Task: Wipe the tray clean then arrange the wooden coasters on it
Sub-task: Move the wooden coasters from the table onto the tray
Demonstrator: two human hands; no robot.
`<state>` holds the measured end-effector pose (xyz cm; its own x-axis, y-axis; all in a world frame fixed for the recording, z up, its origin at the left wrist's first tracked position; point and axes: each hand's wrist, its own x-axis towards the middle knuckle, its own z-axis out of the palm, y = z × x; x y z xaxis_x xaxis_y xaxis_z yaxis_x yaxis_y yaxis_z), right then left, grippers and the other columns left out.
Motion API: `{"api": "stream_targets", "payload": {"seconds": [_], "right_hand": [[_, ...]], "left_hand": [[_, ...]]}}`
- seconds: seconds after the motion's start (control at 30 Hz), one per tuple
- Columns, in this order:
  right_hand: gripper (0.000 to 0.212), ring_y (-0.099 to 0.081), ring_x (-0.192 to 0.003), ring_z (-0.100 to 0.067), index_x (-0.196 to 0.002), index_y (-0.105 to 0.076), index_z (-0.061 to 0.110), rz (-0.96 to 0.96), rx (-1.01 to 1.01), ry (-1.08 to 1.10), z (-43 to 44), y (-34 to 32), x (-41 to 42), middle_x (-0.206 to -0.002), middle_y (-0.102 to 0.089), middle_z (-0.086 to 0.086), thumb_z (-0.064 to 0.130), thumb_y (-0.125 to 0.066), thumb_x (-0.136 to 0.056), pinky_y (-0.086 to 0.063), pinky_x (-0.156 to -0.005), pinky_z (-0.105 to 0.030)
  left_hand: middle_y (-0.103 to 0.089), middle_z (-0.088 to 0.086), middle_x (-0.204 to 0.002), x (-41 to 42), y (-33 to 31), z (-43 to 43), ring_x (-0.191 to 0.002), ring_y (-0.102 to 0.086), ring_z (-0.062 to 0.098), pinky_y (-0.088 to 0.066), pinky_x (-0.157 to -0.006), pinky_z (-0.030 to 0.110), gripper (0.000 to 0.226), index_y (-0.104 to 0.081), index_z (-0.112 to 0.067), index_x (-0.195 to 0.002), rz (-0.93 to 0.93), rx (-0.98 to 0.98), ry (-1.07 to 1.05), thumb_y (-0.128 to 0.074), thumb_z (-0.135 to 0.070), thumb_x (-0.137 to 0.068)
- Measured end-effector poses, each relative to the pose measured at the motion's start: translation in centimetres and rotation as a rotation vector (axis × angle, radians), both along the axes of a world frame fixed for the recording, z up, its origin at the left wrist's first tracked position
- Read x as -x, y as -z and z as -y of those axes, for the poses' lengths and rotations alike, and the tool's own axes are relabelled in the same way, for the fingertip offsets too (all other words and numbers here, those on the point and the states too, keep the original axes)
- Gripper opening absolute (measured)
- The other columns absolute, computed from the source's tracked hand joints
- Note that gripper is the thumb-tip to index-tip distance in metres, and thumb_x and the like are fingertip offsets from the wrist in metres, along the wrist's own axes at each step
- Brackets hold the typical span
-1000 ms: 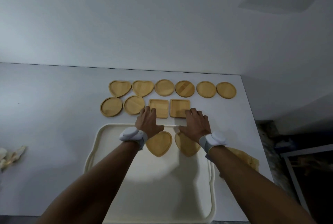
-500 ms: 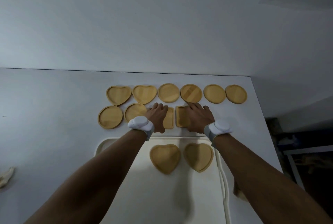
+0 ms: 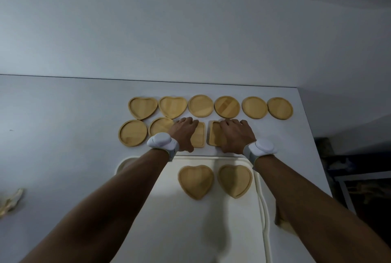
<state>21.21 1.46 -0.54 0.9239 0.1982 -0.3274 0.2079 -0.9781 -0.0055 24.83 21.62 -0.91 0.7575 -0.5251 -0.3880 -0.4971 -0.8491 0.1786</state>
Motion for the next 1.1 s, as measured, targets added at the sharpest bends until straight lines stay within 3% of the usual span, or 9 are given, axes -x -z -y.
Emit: {"api": "stream_targets", "payload": {"seconds": [0.23,0.37,0.57,0.73,1.1], "right_hand": [[0.064,-0.054,-0.111,-0.031,-0.116,-0.049,0.012,0.044,-0.053,-0.05,-2.3,-2.0,1.8,-0.12,-0.058,-0.009,0.054,-0.068,-0.071,-0.037,-0.093,-0.045],[0.066,-0.054,-0.112,-0.032,-0.119,-0.048,0.012,0.016,-0.071,-0.075,-4.1,-2.5,2.8,-0.121,-0.058,-0.01,0.043,-0.071,-0.066,-0.037,-0.093,-0.046],[0.06,-0.054,-0.111,-0.032,-0.117,-0.048,0.015,0.007,-0.136,-0.142,-8.6,-3.0,5.1,-0.119,-0.059,-0.008,0.047,-0.067,-0.07,-0.037,-0.094,-0.047],[0.058,-0.056,-0.108,-0.03,-0.115,-0.049,0.016,0.006,-0.165,-0.196,-12.5,-2.7,6.5,-0.117,-0.06,-0.007,0.045,-0.068,-0.068,-0.038,-0.092,-0.043],[0.062,-0.059,-0.102,-0.031,-0.112,-0.05,0.014,0.002,-0.202,-0.256,-17.3,-0.3,8.6,-0.115,-0.061,-0.008,0.045,-0.074,-0.064,-0.04,-0.088,-0.041]], "left_hand": [[-0.041,0.013,-0.14,2.6,-2.4,-2.9,-0.129,-0.042,0.032,-0.04,-0.106,0.041,0.098,-0.028,-0.009,-0.147,0.032,-0.017,-0.057,-0.081,-0.032,-0.067],[-0.042,0.013,-0.139,4.2,-2.8,-4.8,-0.126,-0.043,0.033,-0.043,-0.103,0.042,0.096,-0.03,-0.009,-0.146,0.036,-0.031,-0.091,-0.08,-0.031,-0.067],[-0.045,0.01,-0.134,7.7,-3.4,-9.0,-0.121,-0.047,0.03,-0.046,-0.095,0.038,0.093,-0.033,-0.012,-0.144,0.044,-0.052,-0.184,-0.081,-0.029,-0.066],[-0.039,0.01,-0.145,9.9,-3.3,-12.9,-0.13,-0.043,0.03,-0.043,-0.104,0.039,0.099,-0.028,-0.013,-0.148,-0.011,-0.085,-0.262,-0.08,-0.029,-0.066],[-0.039,0.008,-0.146,12.4,-2.0,-17.2,-0.133,-0.04,0.027,-0.041,-0.107,0.036,0.097,-0.029,-0.014,-0.148,-0.077,-0.074,-0.335,-0.08,-0.028,-0.067]]}}
